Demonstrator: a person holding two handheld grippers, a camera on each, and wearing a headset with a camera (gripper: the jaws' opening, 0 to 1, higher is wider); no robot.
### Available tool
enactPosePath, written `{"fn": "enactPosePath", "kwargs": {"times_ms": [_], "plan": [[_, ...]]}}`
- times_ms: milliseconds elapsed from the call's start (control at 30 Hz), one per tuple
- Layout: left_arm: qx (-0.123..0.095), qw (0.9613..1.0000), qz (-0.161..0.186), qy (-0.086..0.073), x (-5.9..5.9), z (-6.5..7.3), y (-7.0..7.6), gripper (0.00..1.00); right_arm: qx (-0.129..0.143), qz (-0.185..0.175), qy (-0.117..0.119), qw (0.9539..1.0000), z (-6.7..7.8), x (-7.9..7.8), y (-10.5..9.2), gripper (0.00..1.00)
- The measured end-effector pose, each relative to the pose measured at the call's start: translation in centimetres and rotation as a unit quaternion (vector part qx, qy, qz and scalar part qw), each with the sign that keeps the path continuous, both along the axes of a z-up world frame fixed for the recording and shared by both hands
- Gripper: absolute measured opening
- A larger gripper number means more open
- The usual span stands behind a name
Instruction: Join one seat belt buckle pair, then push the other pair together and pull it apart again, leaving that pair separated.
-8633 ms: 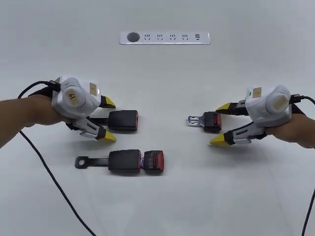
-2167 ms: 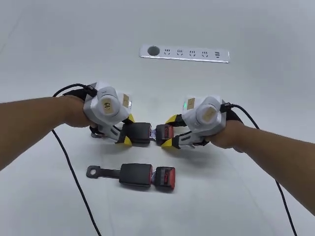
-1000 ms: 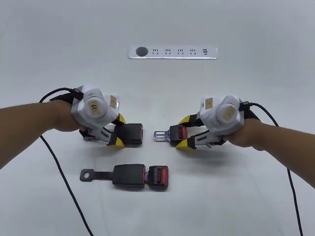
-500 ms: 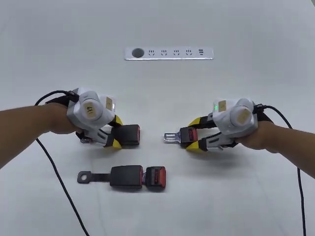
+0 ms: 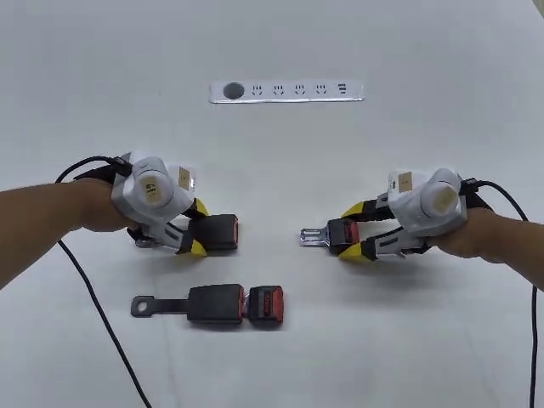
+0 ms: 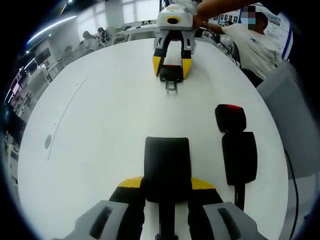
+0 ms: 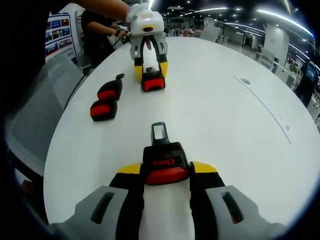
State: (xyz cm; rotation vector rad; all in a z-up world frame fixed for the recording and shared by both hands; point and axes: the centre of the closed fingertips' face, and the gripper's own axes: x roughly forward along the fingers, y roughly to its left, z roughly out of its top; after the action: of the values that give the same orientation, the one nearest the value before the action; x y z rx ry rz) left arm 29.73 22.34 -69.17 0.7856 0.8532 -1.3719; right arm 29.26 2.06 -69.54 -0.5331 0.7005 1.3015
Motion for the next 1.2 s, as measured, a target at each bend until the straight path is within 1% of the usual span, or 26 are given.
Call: {"fn": "enactPosePath", "kwargs": {"times_ms": [267, 400, 433, 500, 733, 900, 1000, 1100, 1133, 1200], "plan": [[0.000, 1.0000, 0.001, 0.000, 0.0, 0.0, 0.0, 0.33, -0.004, -0.004, 0.001, 1.0000, 0.2, -0.3, -1.1, 0.34], [0.001, 1.0000, 0.003, 0.001, 0.1, -0.1, 0.1, 0.33, 0.000, -0.007, 0.003, 1.0000, 0.3, -0.3, -1.6, 0.35], [0.001, 1.0000, 0.003, 0.001, 0.1, -0.1, 0.1, 0.33, 0.000, -0.007, 0.002, 1.0000, 0.3, -0.2, -1.8, 0.35], [0.001, 1.0000, 0.004, 0.001, 0.1, -0.1, 0.1, 0.33, -0.005, -0.001, -0.006, 1.0000, 0.3, -0.1, -2.1, 0.35], [0.001, 1.0000, 0.005, 0.002, 0.0, 0.0, 0.0, 0.33, -0.005, -0.007, -0.002, 1.0000, 0.4, -0.1, -2.8, 0.35], [0.004, 1.0000, 0.005, 0.002, 0.1, 0.0, 0.0, 0.33, -0.002, -0.009, 0.005, 0.9999, 0.5, -0.4, -3.4, 0.35], [0.004, 1.0000, 0.006, 0.002, 0.0, 0.0, 0.0, 0.33, -0.004, -0.010, 0.005, 0.9999, 0.4, -0.1, -3.7, 0.35], [0.004, 1.0000, 0.007, 0.003, 0.0, 0.0, -0.1, 0.33, -0.003, -0.014, 0.006, 0.9999, 0.5, -0.3, -3.9, 0.35], [0.005, 1.0000, 0.007, 0.003, 0.0, 0.0, -0.1, 0.33, -0.003, -0.013, 0.006, 0.9999, 0.5, -0.3, -4.0, 0.35], [0.006, 1.0000, 0.006, 0.003, 0.0, 0.1, -0.1, 0.33, -0.014, 0.003, -0.012, 0.9998, 0.5, -0.3, -4.1, 0.35]]}}
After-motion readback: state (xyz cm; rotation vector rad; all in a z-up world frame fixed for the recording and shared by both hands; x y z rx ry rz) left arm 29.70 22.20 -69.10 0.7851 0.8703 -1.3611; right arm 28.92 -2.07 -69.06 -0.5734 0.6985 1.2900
